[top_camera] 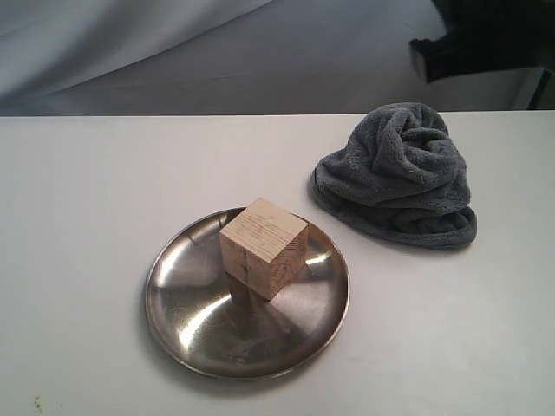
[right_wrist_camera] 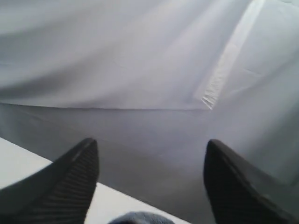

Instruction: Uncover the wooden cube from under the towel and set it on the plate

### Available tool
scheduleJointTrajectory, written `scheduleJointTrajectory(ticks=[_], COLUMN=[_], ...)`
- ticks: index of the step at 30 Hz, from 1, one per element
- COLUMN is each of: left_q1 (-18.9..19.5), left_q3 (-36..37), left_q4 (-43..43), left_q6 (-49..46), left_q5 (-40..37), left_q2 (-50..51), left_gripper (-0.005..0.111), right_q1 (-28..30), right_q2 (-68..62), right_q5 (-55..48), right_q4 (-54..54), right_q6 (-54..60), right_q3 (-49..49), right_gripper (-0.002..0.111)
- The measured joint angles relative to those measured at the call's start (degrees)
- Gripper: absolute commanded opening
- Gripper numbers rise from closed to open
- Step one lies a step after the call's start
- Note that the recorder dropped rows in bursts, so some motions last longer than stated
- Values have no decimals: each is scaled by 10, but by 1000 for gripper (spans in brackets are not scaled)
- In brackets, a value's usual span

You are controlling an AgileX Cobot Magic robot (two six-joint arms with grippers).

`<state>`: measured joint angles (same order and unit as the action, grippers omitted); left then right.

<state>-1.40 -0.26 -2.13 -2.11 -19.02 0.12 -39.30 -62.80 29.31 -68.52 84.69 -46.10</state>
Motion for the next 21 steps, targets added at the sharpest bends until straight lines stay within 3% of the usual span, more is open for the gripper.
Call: scheduleJointTrajectory(ticks=[5,10,17,21], left_q1=[0,0,0,0], left_q3=[0,0,0,0], left_q4=[0,0,0,0], left_q6=[0,0,0,0], left_q5=[0,0,0,0], left_q2=[0,0,0,0], left_gripper=[1,1,1,1], right_q1=[0,0,0,0], right_q2=[71,148,277,327], right_q5=[32,11,-118,-125], right_q4=[-112,-143,-145,-145], right_q6=[56,60,60,54], right_q3=[60,117,193,224], right_gripper=[1,0,0,0])
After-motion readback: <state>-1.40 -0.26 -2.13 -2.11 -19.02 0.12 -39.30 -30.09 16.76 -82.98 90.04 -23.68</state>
